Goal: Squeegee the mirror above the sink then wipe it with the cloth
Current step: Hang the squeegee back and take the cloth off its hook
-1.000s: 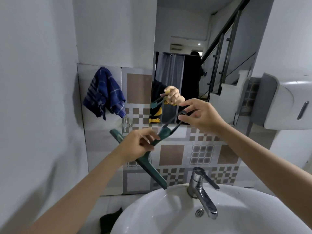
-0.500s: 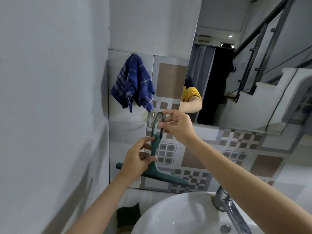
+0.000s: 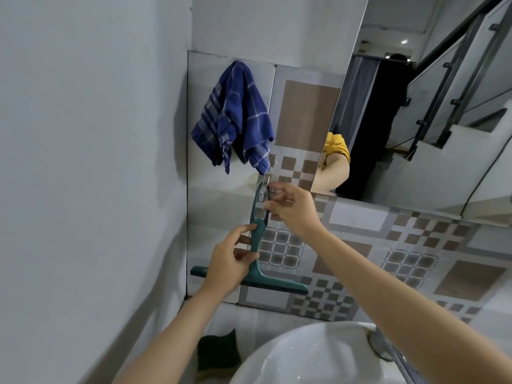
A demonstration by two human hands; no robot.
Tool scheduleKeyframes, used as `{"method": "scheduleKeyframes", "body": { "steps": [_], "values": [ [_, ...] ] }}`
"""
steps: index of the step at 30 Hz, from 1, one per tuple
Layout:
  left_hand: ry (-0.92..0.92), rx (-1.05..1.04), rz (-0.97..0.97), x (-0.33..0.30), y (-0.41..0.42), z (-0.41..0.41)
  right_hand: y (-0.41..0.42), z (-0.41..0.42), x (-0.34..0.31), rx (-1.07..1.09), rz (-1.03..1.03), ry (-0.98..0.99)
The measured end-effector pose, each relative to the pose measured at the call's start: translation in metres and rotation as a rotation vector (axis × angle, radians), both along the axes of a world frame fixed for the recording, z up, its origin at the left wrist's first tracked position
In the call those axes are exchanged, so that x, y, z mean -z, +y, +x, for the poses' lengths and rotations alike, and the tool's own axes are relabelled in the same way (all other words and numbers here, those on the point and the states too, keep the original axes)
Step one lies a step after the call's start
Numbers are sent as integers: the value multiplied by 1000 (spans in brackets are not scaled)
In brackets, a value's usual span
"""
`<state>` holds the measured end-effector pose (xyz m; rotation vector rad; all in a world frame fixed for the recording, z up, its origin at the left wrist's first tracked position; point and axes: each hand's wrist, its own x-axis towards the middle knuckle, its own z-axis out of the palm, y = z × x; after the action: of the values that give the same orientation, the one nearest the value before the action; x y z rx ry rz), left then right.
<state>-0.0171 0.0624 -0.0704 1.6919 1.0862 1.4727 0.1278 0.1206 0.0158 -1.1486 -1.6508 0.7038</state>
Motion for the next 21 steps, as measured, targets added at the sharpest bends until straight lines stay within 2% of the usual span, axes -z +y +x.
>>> {"method": "scheduleKeyframes", "body": {
  "steps": [4, 7, 11, 14, 17, 21],
  "values": [
    [9, 4, 30, 2, 3, -3, -1, 1, 1, 22, 105, -52],
    [13, -39, 98, -8, 3, -6, -6, -1, -13, 106, 288, -34],
    [-36, -274, 318, -53, -1, -8, -15, -14, -49, 172, 543, -2],
    [-128, -447, 501, -99, -6, -8, -18, -29, -82, 146, 643, 21],
    [-285, -419, 391, -139, -11, -8, -13, -41, -116, 134, 666, 15],
    [-311, -277, 131, -164, -3, -7, 1, -54, -154, 96, 490, -91]
  ]
}}
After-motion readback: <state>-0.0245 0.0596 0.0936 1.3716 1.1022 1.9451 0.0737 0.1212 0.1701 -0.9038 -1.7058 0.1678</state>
